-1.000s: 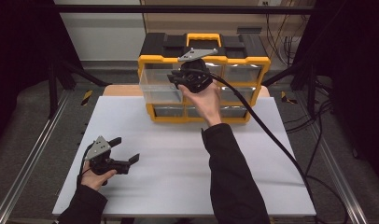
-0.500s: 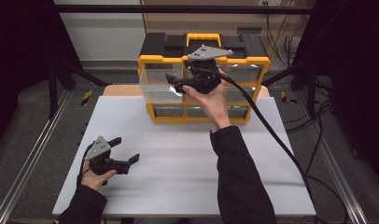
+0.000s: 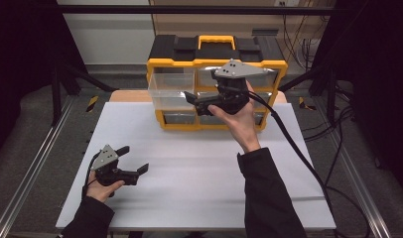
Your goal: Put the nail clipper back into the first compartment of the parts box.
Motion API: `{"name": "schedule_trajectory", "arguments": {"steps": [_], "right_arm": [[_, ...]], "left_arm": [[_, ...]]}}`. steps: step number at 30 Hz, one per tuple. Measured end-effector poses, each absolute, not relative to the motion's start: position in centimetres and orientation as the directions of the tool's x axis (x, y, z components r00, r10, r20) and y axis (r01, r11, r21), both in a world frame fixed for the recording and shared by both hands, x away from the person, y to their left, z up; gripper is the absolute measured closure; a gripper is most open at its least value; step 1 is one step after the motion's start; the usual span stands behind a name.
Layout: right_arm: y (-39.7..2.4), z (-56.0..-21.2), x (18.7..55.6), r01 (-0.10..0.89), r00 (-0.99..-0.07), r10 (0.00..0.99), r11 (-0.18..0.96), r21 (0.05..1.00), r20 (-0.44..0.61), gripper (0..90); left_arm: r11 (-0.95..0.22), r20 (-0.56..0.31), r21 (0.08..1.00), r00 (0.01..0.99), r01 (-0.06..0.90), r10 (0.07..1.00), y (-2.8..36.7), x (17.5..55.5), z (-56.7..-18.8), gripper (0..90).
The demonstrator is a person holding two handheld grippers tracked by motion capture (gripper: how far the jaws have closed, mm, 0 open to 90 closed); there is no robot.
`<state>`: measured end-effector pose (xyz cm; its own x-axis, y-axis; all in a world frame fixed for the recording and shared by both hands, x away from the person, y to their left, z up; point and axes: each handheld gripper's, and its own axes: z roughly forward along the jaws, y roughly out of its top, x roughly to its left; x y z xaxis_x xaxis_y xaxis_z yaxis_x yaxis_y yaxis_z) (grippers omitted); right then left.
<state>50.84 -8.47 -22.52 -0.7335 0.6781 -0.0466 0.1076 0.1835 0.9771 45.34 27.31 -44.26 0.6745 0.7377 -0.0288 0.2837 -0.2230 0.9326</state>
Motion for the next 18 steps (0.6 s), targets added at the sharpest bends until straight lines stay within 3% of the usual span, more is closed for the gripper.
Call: {"name": "schedule_trajectory", "arguments": {"steps": [18], "right_arm": [[-13.0, -28.6, 47.4, 0.15, -0.723, 0.691, 0.176, 0.973, -0.013, 2.7]], "left_arm": [[-0.229, -0.026, 0.931, 0.677, 0.285, 0.736, 27.2, 45.4, -44.3, 0.3]]}}
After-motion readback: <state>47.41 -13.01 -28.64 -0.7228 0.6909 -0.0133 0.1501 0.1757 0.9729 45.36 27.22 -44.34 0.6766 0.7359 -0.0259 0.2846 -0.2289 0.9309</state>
